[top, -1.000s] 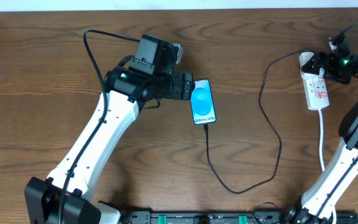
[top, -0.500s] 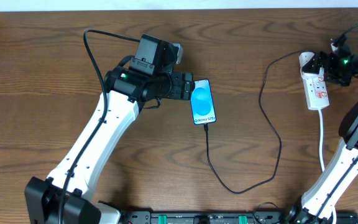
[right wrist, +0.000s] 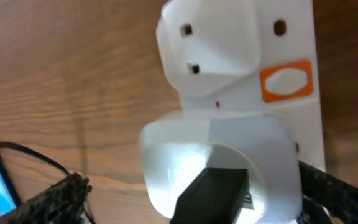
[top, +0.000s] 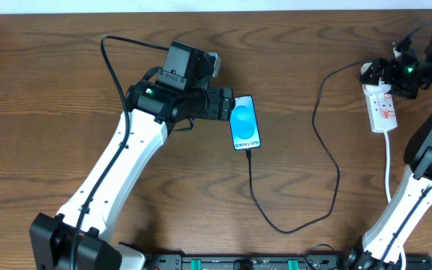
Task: Plug charger to phone and switch on socket
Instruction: 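Move the right gripper to the white power strip's orange switch, then press the orange rocker switch beside the charger with the right gripper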
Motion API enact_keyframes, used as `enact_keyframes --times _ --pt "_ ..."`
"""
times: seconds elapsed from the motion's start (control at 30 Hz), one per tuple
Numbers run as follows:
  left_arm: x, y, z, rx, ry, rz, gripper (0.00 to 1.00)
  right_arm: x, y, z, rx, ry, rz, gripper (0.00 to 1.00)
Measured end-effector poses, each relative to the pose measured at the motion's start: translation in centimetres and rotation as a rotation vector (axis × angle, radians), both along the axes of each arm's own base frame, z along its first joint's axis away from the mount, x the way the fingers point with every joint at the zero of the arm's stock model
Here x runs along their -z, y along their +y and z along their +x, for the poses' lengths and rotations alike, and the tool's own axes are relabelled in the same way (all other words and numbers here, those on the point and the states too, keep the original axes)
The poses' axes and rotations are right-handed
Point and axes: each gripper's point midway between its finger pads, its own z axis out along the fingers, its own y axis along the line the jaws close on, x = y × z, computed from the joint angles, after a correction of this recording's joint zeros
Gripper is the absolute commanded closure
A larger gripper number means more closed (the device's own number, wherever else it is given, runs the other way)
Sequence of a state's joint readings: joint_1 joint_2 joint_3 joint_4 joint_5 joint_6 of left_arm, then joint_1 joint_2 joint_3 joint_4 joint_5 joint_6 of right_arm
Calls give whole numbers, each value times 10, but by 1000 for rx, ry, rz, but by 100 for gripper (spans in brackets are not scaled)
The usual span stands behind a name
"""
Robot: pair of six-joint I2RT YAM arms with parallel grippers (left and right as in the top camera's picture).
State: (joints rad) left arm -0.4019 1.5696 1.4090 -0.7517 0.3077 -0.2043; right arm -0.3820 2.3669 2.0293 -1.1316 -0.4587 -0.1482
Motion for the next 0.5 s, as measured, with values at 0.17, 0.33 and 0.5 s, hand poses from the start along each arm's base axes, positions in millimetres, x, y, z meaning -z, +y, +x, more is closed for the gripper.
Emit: enact_keyframes --times 0.17,0.33,0.5 --pt "0 0 0 0 0 0 14 1 0 2 39 14 -5 1" --pt "0 0 0 0 0 0 14 1 -1 3 73 25 -7 1" --pt "0 0 0 0 0 0 14 4 -2 4 77 37 -59 1"
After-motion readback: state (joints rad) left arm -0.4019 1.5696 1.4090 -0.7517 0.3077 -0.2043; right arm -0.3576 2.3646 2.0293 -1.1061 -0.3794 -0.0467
